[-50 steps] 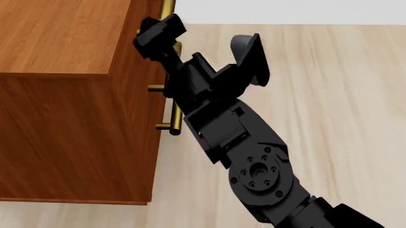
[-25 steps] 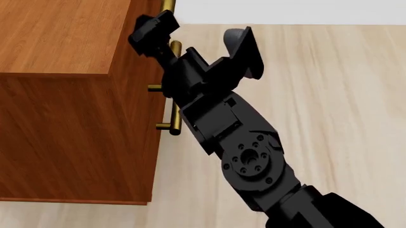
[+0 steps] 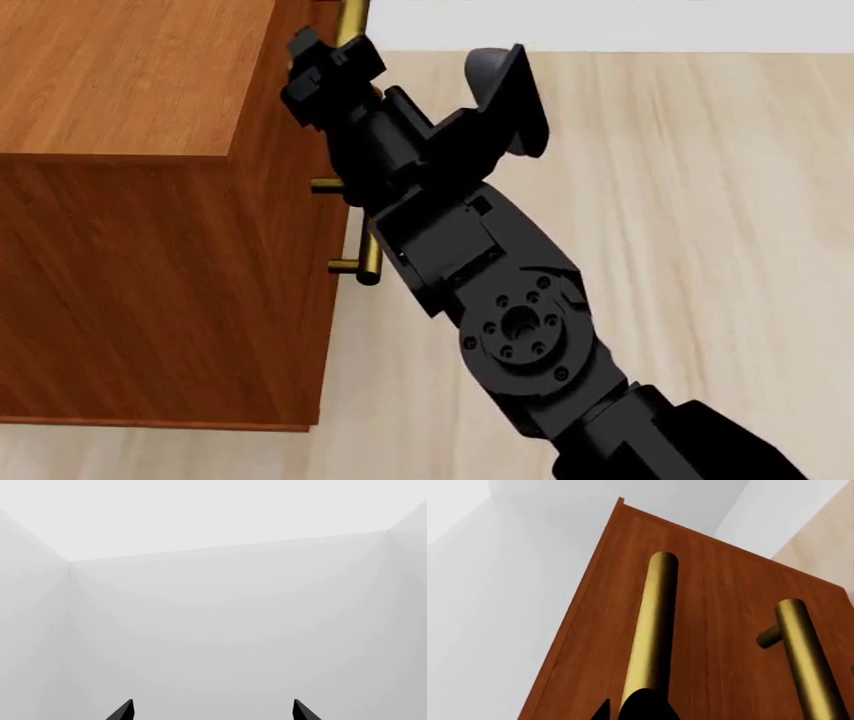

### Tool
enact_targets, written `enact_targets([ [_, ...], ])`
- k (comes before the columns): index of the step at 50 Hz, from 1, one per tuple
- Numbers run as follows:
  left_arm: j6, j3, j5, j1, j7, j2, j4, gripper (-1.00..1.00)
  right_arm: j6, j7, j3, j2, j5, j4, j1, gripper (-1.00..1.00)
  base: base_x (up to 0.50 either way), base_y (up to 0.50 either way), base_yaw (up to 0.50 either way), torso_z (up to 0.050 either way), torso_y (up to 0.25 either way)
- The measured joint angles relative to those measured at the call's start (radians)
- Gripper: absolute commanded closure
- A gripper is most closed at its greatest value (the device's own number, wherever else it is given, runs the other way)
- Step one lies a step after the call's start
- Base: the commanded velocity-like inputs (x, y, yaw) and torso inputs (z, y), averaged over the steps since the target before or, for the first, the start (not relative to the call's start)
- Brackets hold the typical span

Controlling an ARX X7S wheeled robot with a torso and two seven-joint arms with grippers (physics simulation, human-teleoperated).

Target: Close the bottom drawer of the cabinet and open the top drawer.

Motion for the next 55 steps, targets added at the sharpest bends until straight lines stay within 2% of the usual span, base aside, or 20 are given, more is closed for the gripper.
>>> enact_targets([
  [55, 0.001, 0.010, -0.030, -0.022, -0.027, -0.010, 0.010, -1.00, -0.182, 0.128, 0.126, 0.115, 0.113, -0.236, -0.107, 1.00, 0.00, 0.00, 0.00, 0.000, 0.002],
])
